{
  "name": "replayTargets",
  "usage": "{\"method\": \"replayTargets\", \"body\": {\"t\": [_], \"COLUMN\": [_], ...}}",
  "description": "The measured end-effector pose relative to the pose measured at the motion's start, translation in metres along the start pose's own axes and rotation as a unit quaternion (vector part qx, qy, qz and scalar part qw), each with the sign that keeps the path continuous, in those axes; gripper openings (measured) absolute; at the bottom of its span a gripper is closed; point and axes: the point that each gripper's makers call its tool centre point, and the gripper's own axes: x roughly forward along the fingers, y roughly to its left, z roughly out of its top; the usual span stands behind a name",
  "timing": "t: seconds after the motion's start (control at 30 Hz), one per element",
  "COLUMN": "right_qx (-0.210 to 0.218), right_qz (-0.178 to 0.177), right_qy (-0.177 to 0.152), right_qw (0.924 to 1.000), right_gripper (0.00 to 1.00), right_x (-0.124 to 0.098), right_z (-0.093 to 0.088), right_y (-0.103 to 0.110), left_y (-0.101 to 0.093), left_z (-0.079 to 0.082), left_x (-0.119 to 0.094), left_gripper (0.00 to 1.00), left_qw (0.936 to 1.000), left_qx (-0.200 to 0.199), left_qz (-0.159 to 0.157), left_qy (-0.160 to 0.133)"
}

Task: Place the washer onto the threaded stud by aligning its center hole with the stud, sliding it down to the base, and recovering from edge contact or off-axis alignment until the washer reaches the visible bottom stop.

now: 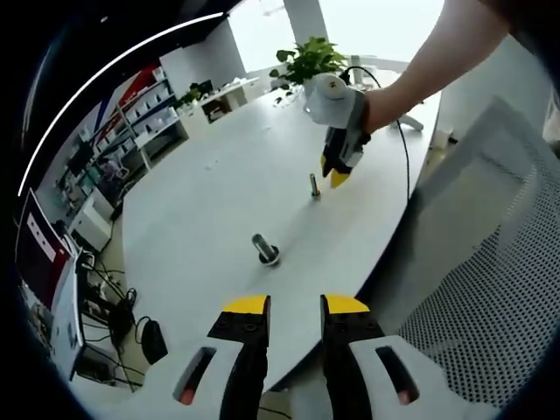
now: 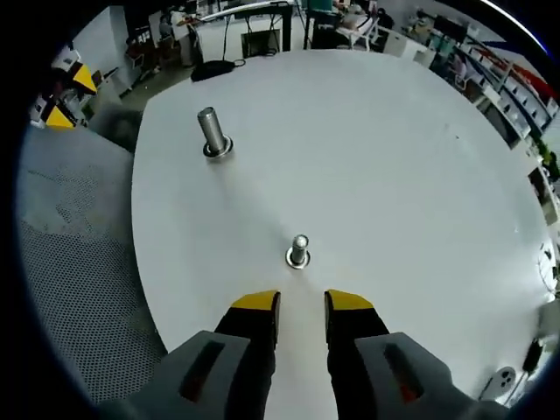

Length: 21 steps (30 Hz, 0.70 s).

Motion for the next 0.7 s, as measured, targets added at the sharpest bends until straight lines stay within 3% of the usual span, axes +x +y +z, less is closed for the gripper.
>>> {"method": "replayTargets", "body": {"t": [0.23, 0.37, 0.53, 0.7], "right_qx": [0.038, 0.099, 0.108, 0.138], "right_qz": [-0.016, -0.010, -0.016, -0.020], "right_qy": [-0.063, -0.129, -0.152, -0.203], "right_qw": [0.9972, 0.9867, 0.9823, 0.9692], "right_gripper": [0.23, 0.25, 0.26, 0.27], "right_x": [-0.041, -0.069, -0.094, -0.124], "right_z": [0.008, 0.013, 0.005, 0.012], "right_y": [0.004, 0.014, 0.030, 0.044], "left_y": [0.003, 0.001, 0.001, 0.002], "left_z": [0.002, 0.001, 0.001, 0.002], "left_x": [-0.002, -0.001, -0.001, -0.002], "left_gripper": [0.21, 0.21, 0.21, 0.21], "left_qw": [1.0000, 0.9999, 0.9999, 0.9999], "left_qx": [-0.001, -0.009, -0.014, -0.014], "left_qz": [0.007, 0.000, -0.002, 0.000], "left_qy": [-0.005, -0.006, -0.004, -0.007]}}
